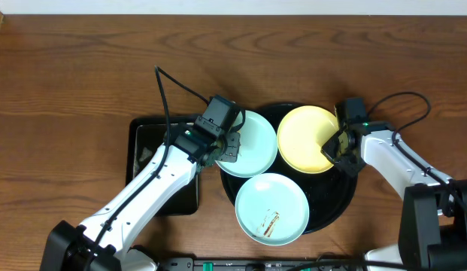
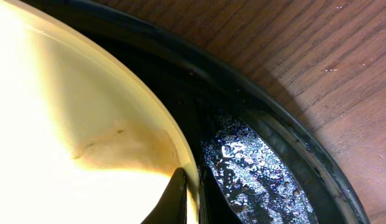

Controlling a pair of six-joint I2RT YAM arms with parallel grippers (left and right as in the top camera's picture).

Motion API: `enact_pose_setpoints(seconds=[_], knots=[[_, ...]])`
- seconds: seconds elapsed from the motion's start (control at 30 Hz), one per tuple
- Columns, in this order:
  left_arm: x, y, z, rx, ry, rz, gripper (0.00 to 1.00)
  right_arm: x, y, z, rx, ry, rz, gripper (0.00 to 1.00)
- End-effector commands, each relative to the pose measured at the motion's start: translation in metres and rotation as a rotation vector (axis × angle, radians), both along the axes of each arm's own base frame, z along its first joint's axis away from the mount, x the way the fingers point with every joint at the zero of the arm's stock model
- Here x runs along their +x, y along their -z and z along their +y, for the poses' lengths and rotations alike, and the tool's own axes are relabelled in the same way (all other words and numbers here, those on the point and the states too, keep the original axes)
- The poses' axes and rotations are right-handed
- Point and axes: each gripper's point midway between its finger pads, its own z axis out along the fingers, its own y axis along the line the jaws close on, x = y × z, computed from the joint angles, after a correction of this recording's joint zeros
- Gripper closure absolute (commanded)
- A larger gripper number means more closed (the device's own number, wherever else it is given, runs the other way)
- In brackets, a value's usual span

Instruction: Clean dirty plates on tray and stack at the side

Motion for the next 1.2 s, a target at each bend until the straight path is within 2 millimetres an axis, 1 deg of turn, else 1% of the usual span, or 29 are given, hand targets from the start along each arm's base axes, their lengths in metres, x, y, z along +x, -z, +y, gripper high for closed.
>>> enact_pose_setpoints(seconds=[0.0, 0.13, 0.2, 0.27, 0.4, 0.6, 0.67, 0.77, 0.87, 0.97, 1.07, 1.17], knots=[[-0.002, 0.001, -0.001, -0.007, 0.015, 0.004, 0.89, -0.014, 0.018, -0.019, -0.064, 0.051, 0.055, 0.99], [-0.002, 0.001, -0.001, -0.007, 0.015, 0.004, 0.91, -0.011, 0.016, -0.023, -0.097, 0.016, 0.044, 0.99], [-0.002, 0.001, -0.001, -0.007, 0.015, 0.004, 0.91, -0.008, 0.010, -0.027, -0.120, -0.013, 0.032, 0.98], [-0.002, 0.001, -0.001, -0.007, 0.015, 0.004, 0.91, -0.004, 0.001, -0.030, -0.145, -0.034, 0.018, 0.98], [-0.001, 0.000, -0.002, -0.011, 0.015, -0.003, 0.91, 0.005, -0.030, -0.039, -0.204, -0.059, -0.038, 0.98], [0.002, -0.002, -0.003, -0.019, 0.015, -0.015, 0.91, 0.021, -0.088, -0.047, -0.265, -0.120, -0.179, 0.98], [0.002, -0.002, -0.003, -0.019, 0.015, -0.015, 0.91, 0.023, -0.104, -0.047, -0.274, -0.133, -0.216, 0.98], [0.002, -0.002, -0.003, -0.019, 0.015, -0.015, 0.91, 0.023, -0.119, -0.043, -0.280, -0.177, -0.260, 0.98], [0.002, -0.002, -0.003, -0.019, 0.015, -0.015, 0.91, 0.023, -0.125, -0.040, -0.292, -0.233, -0.276, 0.98], [0.002, -0.002, -0.004, -0.019, 0.015, -0.015, 0.91, 0.022, -0.127, -0.038, -0.319, -0.299, -0.270, 0.98], [0.002, -0.002, -0.004, -0.020, 0.015, -0.016, 0.91, 0.019, -0.129, -0.041, -0.374, -0.318, -0.252, 0.98], [0.003, -0.002, -0.004, -0.022, 0.015, -0.018, 0.91, 0.020, -0.133, -0.044, -0.435, -0.361, -0.248, 0.98]])
